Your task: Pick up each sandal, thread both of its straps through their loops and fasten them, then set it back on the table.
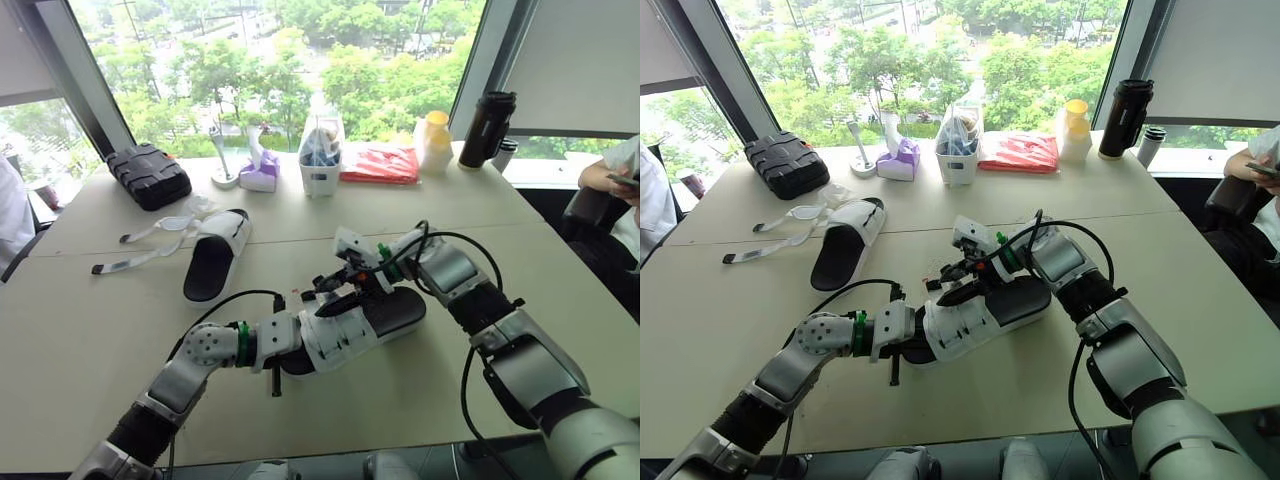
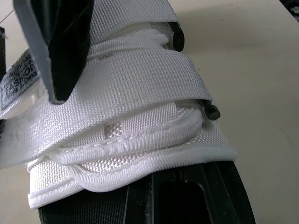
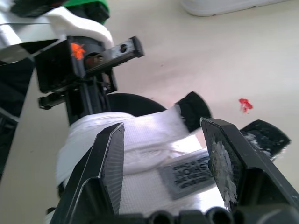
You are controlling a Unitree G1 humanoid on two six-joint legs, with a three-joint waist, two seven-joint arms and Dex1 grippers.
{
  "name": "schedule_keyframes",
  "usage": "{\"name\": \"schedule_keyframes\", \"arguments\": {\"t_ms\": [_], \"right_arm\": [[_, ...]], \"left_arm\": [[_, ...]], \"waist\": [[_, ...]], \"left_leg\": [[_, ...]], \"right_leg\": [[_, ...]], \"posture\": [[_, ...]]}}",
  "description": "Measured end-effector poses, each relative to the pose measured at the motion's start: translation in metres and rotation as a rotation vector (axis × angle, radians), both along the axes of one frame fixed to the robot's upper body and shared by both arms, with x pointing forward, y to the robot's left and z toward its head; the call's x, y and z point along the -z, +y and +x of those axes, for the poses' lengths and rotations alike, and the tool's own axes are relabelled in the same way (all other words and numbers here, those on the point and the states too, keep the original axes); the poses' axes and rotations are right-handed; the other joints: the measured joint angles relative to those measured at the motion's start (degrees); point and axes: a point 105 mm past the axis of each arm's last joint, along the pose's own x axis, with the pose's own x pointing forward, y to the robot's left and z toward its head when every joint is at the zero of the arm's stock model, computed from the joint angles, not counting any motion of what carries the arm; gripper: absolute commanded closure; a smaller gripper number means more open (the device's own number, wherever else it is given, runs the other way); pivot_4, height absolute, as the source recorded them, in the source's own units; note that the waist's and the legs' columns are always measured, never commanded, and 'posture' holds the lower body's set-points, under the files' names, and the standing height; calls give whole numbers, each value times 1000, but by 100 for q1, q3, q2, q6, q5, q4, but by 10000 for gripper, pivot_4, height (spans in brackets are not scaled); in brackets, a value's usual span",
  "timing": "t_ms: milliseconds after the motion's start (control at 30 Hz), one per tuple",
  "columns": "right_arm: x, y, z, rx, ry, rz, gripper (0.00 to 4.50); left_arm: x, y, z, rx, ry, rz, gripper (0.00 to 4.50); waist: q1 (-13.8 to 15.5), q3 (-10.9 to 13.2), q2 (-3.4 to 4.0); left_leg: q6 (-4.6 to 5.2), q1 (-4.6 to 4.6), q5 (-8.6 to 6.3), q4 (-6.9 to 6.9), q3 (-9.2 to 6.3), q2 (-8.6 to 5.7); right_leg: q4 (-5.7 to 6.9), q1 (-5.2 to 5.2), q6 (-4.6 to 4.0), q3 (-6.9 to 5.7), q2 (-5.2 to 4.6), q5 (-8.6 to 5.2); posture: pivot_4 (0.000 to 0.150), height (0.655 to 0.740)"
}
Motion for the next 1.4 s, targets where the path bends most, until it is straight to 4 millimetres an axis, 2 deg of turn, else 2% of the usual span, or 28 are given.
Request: {"name": "schedule_keyframes", "arguments": {"t_ms": [300,433,733,833,933,1200,1300,1400], "right_arm": [[3,11,18,65,-10,4,20444],[-2,12,16,35,2,1,20444],[6,10,12,3,64,-41,20444],[8,14,12,-2,73,-51,28704],[11,19,12,-3,75,-50,44047],[0,21,11,-24,66,-27,44640],[-15,19,8,-37,59,-8,44640],[-39,17,1,-73,37,46,44640]], "left_arm": [[0,0,0,-2,0,-2,45000],[0,0,0,-2,0,-2,45000],[0,0,0,-5,0,-3,45000],[1,0,0,-8,0,-4,45000],[1,0,-1,-11,0,-6,45000],[1,0,-1,-16,-1,-8,45000],[0,0,-1,-15,-3,-8,45000],[1,0,-1,-14,-3,-6,45000]], "waist": [[-4,-3,4],[-5,-4,5],[-8,-5,7],[-7,-6,8],[-6,-6,9],[-6,-8,12],[-1,-7,14],[-2,-7,13]], "left_leg": [[0,0,0,-1,-1,-1],[0,0,0,-2,-1,-1],[0,0,0,-2,-1,-2],[0,1,0,-2,-1,-2],[0,1,0,-2,-1,-2],[0,2,0,-2,-2,-3],[0,-5,0,-2,-3,-3],[0,-8,-1,-3,-3,-3]], "right_leg": [[0,-6,-1,1,0,0],[0,-6,-1,1,0,0],[0,-5,-1,2,0,0],[0,-7,-1,2,0,0],[0,-10,-1,2,0,0],[0,-12,-1,2,0,0],[-1,-11,-1,2,0,0],[-1,-8,1,2,0,-1]], "posture": [[1500,7400],[1500,7400],[1500,7400],[1500,7400],[1500,7400],[1500,7400],[1500,7400],[1500,7400]]}}
